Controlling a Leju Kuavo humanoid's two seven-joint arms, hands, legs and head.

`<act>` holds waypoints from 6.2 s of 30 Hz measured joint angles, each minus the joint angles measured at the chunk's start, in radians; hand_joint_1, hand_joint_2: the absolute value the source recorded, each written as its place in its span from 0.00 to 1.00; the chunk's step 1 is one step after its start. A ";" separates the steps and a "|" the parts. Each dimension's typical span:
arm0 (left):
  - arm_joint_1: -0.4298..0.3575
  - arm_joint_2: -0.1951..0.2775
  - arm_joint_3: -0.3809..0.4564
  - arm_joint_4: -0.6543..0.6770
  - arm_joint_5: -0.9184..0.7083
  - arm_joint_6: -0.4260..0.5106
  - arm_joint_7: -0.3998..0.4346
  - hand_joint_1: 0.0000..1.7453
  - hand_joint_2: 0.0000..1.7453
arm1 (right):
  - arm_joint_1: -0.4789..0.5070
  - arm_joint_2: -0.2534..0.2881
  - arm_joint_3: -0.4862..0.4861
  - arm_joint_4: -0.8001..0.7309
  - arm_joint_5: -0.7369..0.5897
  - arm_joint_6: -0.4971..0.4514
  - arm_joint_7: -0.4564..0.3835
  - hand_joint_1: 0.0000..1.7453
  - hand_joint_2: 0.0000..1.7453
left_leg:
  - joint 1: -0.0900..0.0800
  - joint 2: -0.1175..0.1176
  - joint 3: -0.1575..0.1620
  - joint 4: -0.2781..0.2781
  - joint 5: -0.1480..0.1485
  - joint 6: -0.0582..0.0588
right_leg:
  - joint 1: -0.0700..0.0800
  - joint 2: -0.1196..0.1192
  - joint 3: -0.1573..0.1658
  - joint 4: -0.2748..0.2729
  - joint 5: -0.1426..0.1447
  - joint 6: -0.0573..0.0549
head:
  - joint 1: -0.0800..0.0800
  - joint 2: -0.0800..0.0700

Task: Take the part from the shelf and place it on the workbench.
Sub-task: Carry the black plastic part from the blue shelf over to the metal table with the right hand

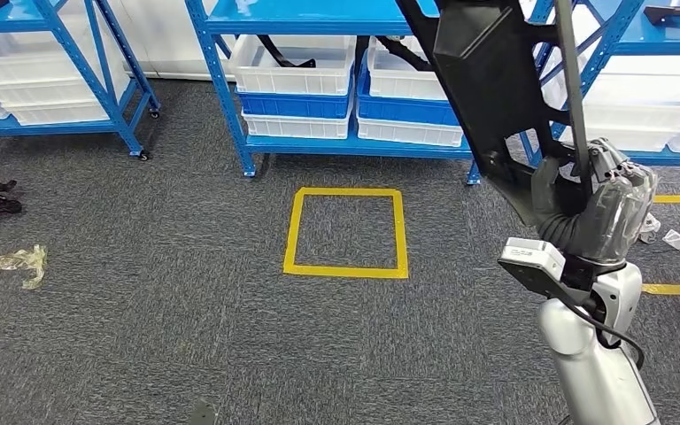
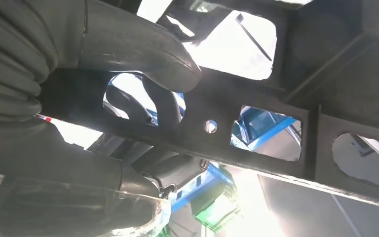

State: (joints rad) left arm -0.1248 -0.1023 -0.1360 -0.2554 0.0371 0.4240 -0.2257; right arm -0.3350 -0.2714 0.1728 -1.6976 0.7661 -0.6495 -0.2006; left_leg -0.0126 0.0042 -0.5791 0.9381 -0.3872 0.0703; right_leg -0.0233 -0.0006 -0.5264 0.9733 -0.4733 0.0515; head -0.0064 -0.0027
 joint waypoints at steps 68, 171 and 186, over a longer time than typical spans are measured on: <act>0.004 0.013 -0.028 -0.003 0.026 -0.023 0.010 0.00 1.00 | -0.047 -0.011 0.050 0.081 0.051 0.073 0.073 0.97 1.00 | 0.000 -0.058 -0.023 0.070 -0.048 -0.015 | 0.002 -0.001 -0.185 0.319 -0.100 0.004 | -0.003 0.000; 0.009 0.019 -0.055 0.001 0.056 -0.016 0.018 0.00 1.00 | -0.040 -0.020 0.076 0.112 0.078 0.127 0.078 0.97 1.00 | 0.017 -0.045 -0.117 0.215 -0.109 -0.071 | -0.004 -0.007 -0.065 0.064 0.010 -0.028 | -0.011 0.000; 0.002 0.022 -0.055 0.001 0.059 -0.023 0.034 0.00 1.00 | -0.051 -0.041 0.088 0.116 0.074 0.170 0.060 0.97 1.00 | 0.004 0.000 -0.035 0.073 -0.034 -0.011 | 0.018 -0.044 -0.093 0.171 -0.064 -0.019 | -0.006 0.000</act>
State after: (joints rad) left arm -0.1231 -0.0801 -0.1910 -0.2544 0.0962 0.4012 -0.1922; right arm -0.3859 -0.3120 0.2607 -1.5817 0.8404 -0.4793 -0.1408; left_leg -0.0086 0.0043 -0.6140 1.0114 -0.4208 0.0598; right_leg -0.0055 -0.0442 -0.6199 1.1448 -0.5374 0.0325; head -0.0121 -0.0027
